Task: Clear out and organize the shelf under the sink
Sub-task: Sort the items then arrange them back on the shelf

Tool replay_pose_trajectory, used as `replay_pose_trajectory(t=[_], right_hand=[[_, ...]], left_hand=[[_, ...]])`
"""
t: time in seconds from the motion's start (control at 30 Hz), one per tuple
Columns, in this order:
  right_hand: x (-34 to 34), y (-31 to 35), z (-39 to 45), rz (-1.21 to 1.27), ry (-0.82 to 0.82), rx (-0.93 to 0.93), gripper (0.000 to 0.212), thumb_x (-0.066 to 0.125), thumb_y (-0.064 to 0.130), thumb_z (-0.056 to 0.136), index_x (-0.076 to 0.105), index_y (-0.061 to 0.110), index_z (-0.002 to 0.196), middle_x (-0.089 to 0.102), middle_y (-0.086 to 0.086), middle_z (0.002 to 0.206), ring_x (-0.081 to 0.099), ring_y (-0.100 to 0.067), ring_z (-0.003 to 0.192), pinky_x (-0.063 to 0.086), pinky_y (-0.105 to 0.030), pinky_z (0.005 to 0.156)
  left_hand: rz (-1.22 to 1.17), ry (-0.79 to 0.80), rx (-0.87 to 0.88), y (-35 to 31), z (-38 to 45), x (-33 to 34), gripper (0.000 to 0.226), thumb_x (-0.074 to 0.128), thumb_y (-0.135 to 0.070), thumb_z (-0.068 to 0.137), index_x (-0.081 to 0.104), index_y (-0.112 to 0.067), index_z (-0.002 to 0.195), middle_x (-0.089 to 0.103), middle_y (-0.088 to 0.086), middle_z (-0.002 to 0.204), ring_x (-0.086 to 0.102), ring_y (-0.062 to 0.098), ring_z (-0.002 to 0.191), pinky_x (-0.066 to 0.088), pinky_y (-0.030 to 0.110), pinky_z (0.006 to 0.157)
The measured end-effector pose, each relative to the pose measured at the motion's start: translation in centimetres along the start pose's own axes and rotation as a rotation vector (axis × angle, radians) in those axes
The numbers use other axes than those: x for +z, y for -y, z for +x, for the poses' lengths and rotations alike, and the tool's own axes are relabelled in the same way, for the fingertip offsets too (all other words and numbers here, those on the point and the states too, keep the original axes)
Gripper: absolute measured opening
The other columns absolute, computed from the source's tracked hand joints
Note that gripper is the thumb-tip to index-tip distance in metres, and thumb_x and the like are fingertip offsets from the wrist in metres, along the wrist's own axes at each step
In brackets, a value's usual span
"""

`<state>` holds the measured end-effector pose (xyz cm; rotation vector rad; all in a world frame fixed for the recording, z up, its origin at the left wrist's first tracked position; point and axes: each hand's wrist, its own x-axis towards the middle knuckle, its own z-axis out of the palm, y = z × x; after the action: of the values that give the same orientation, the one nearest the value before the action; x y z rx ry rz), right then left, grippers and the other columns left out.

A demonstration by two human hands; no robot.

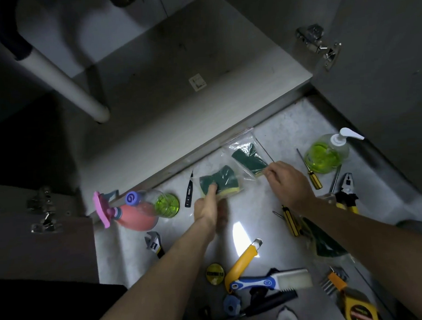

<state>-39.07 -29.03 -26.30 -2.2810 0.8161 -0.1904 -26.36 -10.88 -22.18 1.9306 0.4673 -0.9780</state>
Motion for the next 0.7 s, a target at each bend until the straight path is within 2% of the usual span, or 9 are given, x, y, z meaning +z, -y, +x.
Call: replay_pose_trajectory(t=[0.1, 0.17, 0.23, 0.27, 0.33, 0.4, 0.5, 0.6, 0.7], right_hand=[[-1.0, -0.1, -0.6, -0.107, 0.074, -0.007, 0.023, 0.043, 0.023, 0.103, 0.062, 0.015, 0.094, 0.06, -0.001, 0.093, 0.055, -0.023, 0.091, 0.047, -0.039, 0.074], [-1.8, 0.0, -1.3, -0.18, 0.092, -0.016, 0.024, 0.043, 0.025, 0.103, 0.061, 0.014, 0.092, 0.059, -0.002, 0.092, 0.053, -0.023, 0.092, 0.044, -0.037, 0.073], [-3.1, -0.1, -2.6, -0.22, 0.112, 0.011, 0.023, 0.043, 0.025, 0.102, 0.06, 0.015, 0.09, 0.059, -0.003, 0.092, 0.052, -0.023, 0.093, 0.043, -0.036, 0.073], [-3.8, -0.2, -3.3, -0.241, 0.129, 0.031, 0.021, 0.043, 0.024, 0.1, 0.058, 0.015, 0.089, 0.058, -0.003, 0.091, 0.053, -0.024, 0.093, 0.044, -0.037, 0.073], [-5.3, -0.5, -5.0, -0.282, 0.16, 0.106, 0.018, 0.046, 0.025, 0.099, 0.055, 0.014, 0.088, 0.06, -0.005, 0.091, 0.057, -0.027, 0.093, 0.047, -0.038, 0.072], [-6.4, -0.8, -6.7, -0.325, 0.165, 0.212, 0.02, 0.05, 0.033, 0.098, 0.053, 0.015, 0.089, 0.063, -0.006, 0.093, 0.061, -0.03, 0.093, 0.051, -0.04, 0.074], [-6.9, -1.2, -9.8, -0.409, 0.194, 0.307, 0.037, 0.056, 0.053, 0.093, 0.053, 0.017, 0.101, 0.058, -0.004, 0.108, 0.055, -0.027, 0.108, 0.051, -0.04, 0.078], [-6.5, -1.8, -12.5, -0.481, 0.281, 0.36, 0.073, 0.057, 0.071, 0.086, 0.046, 0.013, 0.128, 0.046, -0.006, 0.129, 0.046, -0.026, 0.121, 0.051, -0.041, 0.084], [-6.0, -2.5, -14.3, -0.512, 0.301, 0.378, 0.073, 0.066, 0.062, 0.084, 0.039, 0.014, 0.132, 0.04, -0.008, 0.134, 0.048, -0.03, 0.119, 0.05, -0.042, 0.079]], left_hand=[[0.362, 0.051, -0.023, 1.6, -0.6, -0.5, 0.107, 0.034, -0.095, 0.058, 0.072, -0.006, 0.104, 0.074, 0.017, 0.099, 0.071, 0.036, 0.092, 0.055, 0.047, 0.091], [0.433, -0.015, -0.005, 2.4, -0.6, -0.8, 0.106, 0.026, -0.093, 0.065, 0.071, -0.008, 0.108, 0.073, 0.017, 0.106, 0.068, 0.036, 0.1, 0.052, 0.045, 0.097], [0.499, -0.162, 0.042, 3.0, -0.8, -0.8, 0.086, 0.028, -0.078, 0.084, 0.07, -0.008, 0.111, 0.07, 0.017, 0.112, 0.065, 0.035, 0.104, 0.048, 0.036, 0.092], [0.544, -0.24, 0.119, 3.1, -0.8, -0.8, 0.069, 0.035, -0.068, 0.09, 0.069, -0.01, 0.104, 0.07, 0.015, 0.108, 0.064, 0.035, 0.102, 0.048, 0.036, 0.087], [0.55, -0.364, 0.392, 2.9, -1.0, -0.5, 0.032, 0.053, -0.047, 0.09, 0.062, -0.017, 0.084, 0.065, 0.007, 0.092, 0.062, 0.034, 0.098, 0.048, 0.035, 0.081], [0.541, -0.368, 0.637, 2.8, -1.3, 0.1, 0.019, 0.064, -0.033, 0.086, 0.052, -0.021, 0.08, 0.056, 0.003, 0.098, 0.055, 0.028, 0.103, 0.042, 0.031, 0.08], [0.671, -0.158, 0.757, 3.4, -1.4, 1.5, 0.028, 0.075, -0.038, 0.08, 0.055, -0.027, 0.094, 0.046, -0.003, 0.121, 0.044, 0.019, 0.118, 0.042, 0.029, 0.087], [0.893, -0.067, 0.758, 4.7, -1.7, 2.8, 0.062, 0.075, -0.049, 0.073, 0.051, -0.021, 0.123, 0.036, -0.001, 0.139, 0.039, 0.023, 0.127, 0.044, 0.039, 0.102], [1.006, -0.028, 0.643, 6.4, -2.3, 2.8, 0.08, 0.073, -0.041, 0.068, 0.038, -0.021, 0.137, 0.039, 0.001, 0.133, 0.046, 0.025, 0.119, 0.046, 0.042, 0.098]])
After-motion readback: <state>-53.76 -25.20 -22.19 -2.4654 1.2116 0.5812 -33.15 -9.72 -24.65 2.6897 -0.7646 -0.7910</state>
